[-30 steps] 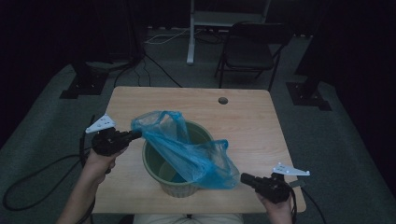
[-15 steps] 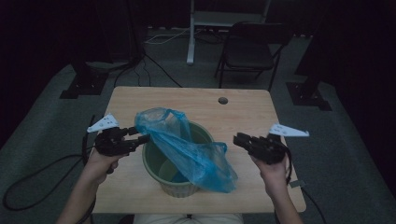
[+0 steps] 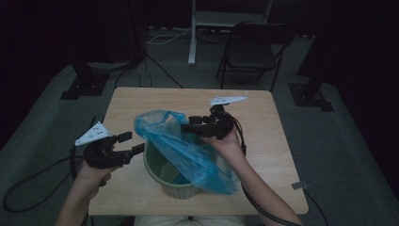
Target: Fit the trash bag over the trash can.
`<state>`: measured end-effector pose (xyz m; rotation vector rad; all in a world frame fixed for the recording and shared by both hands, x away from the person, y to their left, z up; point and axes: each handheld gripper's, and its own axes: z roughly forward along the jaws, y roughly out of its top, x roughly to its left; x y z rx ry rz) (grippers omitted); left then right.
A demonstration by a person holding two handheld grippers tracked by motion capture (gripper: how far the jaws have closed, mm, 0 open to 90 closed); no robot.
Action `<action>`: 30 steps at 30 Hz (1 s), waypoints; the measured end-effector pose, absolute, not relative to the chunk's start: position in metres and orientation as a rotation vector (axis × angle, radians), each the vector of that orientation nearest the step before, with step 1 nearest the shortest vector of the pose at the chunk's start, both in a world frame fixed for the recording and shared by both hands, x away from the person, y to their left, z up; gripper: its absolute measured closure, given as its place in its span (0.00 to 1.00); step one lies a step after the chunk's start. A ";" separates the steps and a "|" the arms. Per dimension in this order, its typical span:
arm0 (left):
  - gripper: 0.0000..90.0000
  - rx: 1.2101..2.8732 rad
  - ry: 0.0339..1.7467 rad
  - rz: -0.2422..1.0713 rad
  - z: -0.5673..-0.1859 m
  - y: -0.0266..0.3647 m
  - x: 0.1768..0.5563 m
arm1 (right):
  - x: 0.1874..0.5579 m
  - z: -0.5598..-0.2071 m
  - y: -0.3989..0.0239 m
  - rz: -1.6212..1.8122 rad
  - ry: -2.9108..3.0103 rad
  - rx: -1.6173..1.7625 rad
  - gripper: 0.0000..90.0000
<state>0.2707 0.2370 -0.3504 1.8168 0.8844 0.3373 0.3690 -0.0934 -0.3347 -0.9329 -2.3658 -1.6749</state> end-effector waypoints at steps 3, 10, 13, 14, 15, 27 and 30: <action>0.34 1.851 0.834 0.275 -0.350 0.217 0.272 | 0.376 -0.340 -0.078 -1.589 -2.404 -0.928 0.44; 0.34 1.942 0.801 0.208 -0.361 0.182 0.287 | 0.371 -0.348 -0.065 -1.515 -2.463 -0.812 0.91; 0.38 1.921 0.795 0.180 -0.362 0.179 0.290 | 0.365 -0.345 -0.067 -1.538 -2.470 -0.776 1.00; 0.39 1.922 0.787 0.178 -0.361 0.178 0.290 | 0.362 -0.344 -0.068 -1.555 -2.488 -0.767 1.00; 0.42 1.918 0.777 0.183 -0.361 0.177 0.290 | 0.359 -0.343 -0.069 -1.564 -2.495 -0.765 1.00; 1.00 1.874 0.730 0.197 -0.360 0.182 0.289 | 0.345 -0.334 -0.077 -1.688 -2.559 -0.800 1.00; 1.00 1.884 0.717 0.211 -0.358 0.188 0.284 | 0.349 -0.333 -0.087 -1.708 -2.547 -0.844 1.00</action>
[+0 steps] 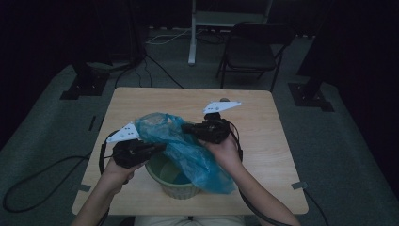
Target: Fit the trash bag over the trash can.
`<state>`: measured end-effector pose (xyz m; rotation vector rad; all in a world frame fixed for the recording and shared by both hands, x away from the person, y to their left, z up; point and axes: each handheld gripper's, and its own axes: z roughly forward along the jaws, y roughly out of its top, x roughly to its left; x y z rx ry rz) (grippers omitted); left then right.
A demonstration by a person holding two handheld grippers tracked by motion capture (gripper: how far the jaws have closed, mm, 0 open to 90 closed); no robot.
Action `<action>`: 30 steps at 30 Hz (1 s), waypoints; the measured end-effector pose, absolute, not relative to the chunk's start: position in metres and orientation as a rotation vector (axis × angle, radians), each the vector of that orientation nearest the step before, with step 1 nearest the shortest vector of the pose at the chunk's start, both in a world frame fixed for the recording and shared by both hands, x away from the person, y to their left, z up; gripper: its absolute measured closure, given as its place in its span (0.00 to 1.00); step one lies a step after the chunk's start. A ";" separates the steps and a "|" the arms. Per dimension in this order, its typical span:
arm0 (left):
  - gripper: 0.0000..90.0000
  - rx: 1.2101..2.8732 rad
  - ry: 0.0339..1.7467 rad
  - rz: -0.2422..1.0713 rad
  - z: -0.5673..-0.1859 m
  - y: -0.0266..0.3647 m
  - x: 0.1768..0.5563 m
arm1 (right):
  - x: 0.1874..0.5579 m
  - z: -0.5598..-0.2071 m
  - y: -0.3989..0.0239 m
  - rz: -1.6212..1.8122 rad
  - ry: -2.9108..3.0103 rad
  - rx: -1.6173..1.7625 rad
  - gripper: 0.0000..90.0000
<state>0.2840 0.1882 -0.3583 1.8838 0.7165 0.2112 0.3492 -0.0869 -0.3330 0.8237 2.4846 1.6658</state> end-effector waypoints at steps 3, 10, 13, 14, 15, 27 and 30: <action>1.00 1.892 0.705 0.222 -0.358 0.195 0.277 | 0.352 -0.332 -0.097 1.663 2.451 0.850 1.00; 1.00 1.910 0.688 0.261 -0.356 0.223 0.255 | 0.352 -0.332 -0.129 1.636 2.386 0.915 1.00; 1.00 1.920 0.692 0.262 -0.357 0.227 0.251 | 0.353 -0.332 -0.133 1.728 2.397 0.929 1.00; 1.00 1.926 0.688 0.264 -0.358 0.226 0.250 | 0.352 -0.331 -0.131 1.734 2.397 0.925 1.00; 1.00 1.926 0.688 0.264 -0.358 0.226 0.250 | 0.351 -0.331 -0.127 1.740 2.405 0.913 1.00; 1.00 1.926 0.685 0.232 -0.367 0.221 0.253 | 0.337 -0.337 -0.074 1.804 2.633 0.808 0.52; 1.00 1.929 0.683 0.228 -0.368 0.219 0.253 | 0.337 -0.337 -0.064 1.772 2.675 0.787 0.52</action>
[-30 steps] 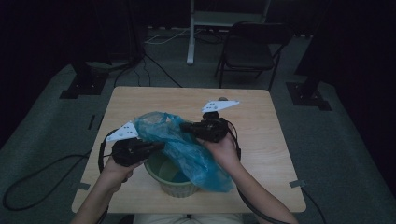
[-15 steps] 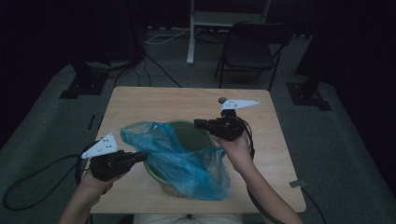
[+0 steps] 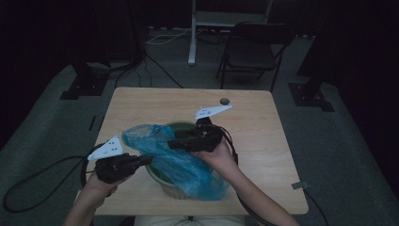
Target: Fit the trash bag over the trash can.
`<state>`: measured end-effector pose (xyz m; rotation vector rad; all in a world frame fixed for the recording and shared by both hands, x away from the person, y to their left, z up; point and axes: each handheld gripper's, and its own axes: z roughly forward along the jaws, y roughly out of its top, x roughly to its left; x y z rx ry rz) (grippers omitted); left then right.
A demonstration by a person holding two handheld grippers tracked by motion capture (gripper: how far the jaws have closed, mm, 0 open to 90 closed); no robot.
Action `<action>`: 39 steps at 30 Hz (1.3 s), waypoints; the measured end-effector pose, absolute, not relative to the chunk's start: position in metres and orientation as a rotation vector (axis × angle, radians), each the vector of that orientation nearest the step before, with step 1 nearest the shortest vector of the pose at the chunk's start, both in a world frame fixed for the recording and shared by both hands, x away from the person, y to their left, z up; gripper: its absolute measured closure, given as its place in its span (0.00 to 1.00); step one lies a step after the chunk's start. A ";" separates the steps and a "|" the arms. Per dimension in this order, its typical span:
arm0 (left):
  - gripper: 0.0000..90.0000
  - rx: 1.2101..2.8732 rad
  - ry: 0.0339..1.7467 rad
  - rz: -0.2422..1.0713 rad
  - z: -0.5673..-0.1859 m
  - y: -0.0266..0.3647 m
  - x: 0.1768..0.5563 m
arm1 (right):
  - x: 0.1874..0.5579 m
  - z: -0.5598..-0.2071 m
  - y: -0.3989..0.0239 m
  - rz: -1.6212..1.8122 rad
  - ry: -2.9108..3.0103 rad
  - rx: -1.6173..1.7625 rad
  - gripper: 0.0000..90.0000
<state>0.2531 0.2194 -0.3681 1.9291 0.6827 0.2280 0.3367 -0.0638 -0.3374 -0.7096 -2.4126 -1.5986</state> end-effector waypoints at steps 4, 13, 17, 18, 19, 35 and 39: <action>1.00 1.930 0.677 0.227 -0.368 0.219 0.254 | 0.337 -0.341 -0.053 -1.534 -2.467 -0.704 0.55; 1.00 1.929 0.668 0.230 -0.365 0.221 0.252 | 0.334 -0.342 -0.055 -1.503 -2.604 -0.698 1.00; 1.00 1.923 0.675 0.237 -0.363 0.228 0.250 | 0.334 -0.335 -0.073 -1.574 -2.623 -0.759 1.00; 1.00 1.918 0.677 0.236 -0.362 0.230 0.249 | 0.334 -0.334 -0.079 -1.587 -2.632 -0.770 1.00; 1.00 1.918 0.677 0.239 -0.362 0.232 0.248 | 0.335 -0.332 -0.085 -1.600 -2.635 -0.791 1.00; 1.00 1.925 0.742 0.281 -0.367 0.266 0.242 | 0.344 -0.340 -0.183 -1.731 -2.545 -1.128 1.00; 1.00 1.928 0.757 0.295 -0.368 0.270 0.242 | 0.345 -0.343 -0.199 -1.758 -2.507 -1.188 1.00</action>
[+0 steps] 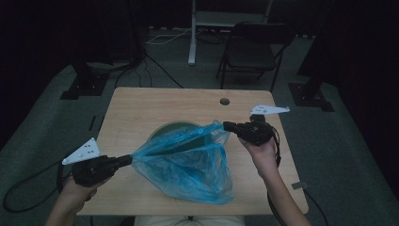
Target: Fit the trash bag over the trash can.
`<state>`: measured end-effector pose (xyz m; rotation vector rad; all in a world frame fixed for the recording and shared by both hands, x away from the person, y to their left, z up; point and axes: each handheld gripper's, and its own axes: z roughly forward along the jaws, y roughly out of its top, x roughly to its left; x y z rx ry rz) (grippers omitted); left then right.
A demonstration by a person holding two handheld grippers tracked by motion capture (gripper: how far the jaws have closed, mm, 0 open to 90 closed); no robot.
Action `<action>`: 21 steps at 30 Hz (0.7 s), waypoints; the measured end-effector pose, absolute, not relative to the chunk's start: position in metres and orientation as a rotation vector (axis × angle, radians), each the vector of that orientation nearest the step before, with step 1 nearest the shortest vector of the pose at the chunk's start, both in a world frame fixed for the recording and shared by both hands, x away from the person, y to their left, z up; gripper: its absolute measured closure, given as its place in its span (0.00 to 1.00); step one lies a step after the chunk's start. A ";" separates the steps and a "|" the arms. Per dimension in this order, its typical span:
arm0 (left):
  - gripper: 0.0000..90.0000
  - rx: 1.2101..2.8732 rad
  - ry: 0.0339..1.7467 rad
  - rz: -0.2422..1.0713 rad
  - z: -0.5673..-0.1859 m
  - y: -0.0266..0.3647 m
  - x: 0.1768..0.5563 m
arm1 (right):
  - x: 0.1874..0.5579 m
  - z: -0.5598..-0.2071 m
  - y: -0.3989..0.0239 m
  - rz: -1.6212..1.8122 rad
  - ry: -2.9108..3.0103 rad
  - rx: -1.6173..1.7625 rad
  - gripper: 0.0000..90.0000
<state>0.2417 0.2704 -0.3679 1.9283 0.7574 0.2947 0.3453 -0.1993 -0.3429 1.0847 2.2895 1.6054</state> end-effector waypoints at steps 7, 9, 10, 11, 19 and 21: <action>0.93 1.887 0.740 0.249 -0.365 0.272 0.242 | 0.347 -0.346 -0.209 1.624 2.283 1.115 1.00; 0.81 1.880 0.737 0.234 -0.364 0.273 0.243 | 0.348 -0.346 -0.209 1.657 2.292 1.119 0.94; 0.77 1.872 0.740 0.233 -0.363 0.274 0.244 | 0.349 -0.346 -0.209 1.662 2.300 1.116 0.90; 0.74 1.860 0.742 0.221 -0.362 0.275 0.245 | 0.349 -0.345 -0.209 1.675 2.294 1.114 0.86; 0.61 1.919 0.705 0.207 -0.338 0.256 0.270 | 0.364 -0.337 -0.195 1.641 2.367 1.118 0.57; 0.61 1.948 0.687 0.202 -0.331 0.244 0.280 | 0.371 -0.336 -0.188 1.620 2.400 1.115 0.55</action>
